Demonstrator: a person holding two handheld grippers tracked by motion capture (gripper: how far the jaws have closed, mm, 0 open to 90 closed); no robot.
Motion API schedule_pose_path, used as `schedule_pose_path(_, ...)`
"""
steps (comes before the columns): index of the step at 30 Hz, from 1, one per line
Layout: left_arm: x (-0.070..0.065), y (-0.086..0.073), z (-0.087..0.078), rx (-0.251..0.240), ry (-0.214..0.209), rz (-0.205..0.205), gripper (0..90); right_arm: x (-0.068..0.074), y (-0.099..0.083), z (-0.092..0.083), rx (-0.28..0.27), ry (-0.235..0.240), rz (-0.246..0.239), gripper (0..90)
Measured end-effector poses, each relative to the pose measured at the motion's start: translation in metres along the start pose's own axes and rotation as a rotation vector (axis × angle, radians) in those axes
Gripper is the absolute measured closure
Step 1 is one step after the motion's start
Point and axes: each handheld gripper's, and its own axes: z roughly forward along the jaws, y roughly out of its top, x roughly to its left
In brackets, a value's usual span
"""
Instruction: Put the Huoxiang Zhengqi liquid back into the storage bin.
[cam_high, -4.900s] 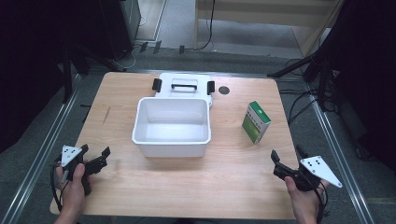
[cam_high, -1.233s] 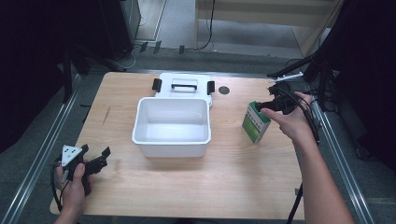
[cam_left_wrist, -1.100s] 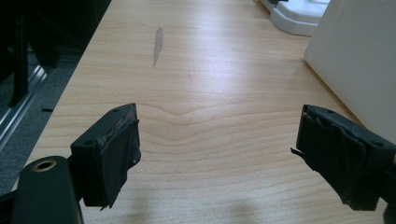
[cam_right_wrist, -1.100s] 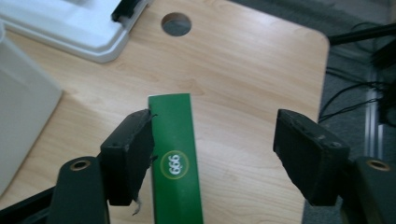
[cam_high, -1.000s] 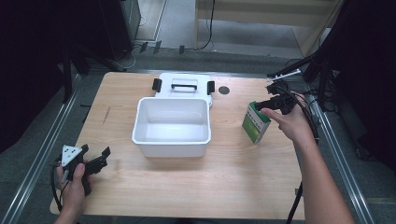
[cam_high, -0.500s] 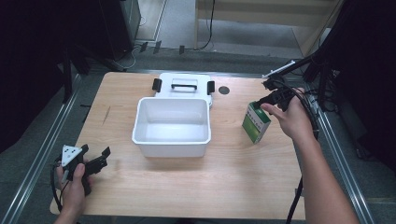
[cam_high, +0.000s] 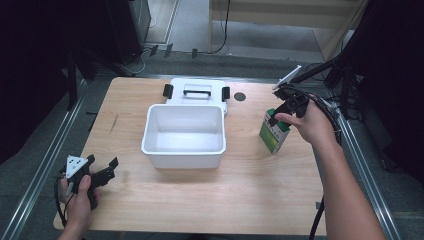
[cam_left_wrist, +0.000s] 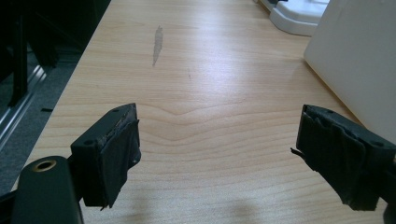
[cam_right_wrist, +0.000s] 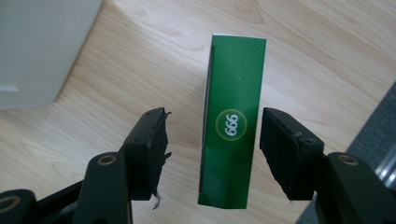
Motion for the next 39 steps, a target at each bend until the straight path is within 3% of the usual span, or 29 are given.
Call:
schedule_pose_path(8,0.000,0.000,0.000,-0.001,-0.002,0.001,14.0,0.001,0.010,0.006,0.094,0.009,0.004,46.4)
schedule_pose_path(12,0.000,0.000,0.000,0.000,-0.003,0.001,14.0,0.000,0.015,0.010,0.124,-0.015,0.023,48.2)
schedule_pose_path(18,0.000,0.000,0.000,0.001,-0.004,0.001,14.0,0.000,0.017,0.017,0.143,-0.040,0.024,55.9)
schedule_pose_path(29,0.000,0.000,0.000,0.001,-0.005,0.000,14.0,0.001,0.018,0.029,0.182,-0.051,0.022,61.7)
schedule_pose_path(35,0.001,0.000,0.000,0.001,-0.005,-0.002,14.0,0.003,0.017,0.028,0.197,-0.059,-0.007,64.6)
schedule_pose_path(39,0.001,0.000,0.000,0.001,-0.005,-0.002,14.0,0.005,0.017,0.024,0.199,-0.039,-0.043,64.8)
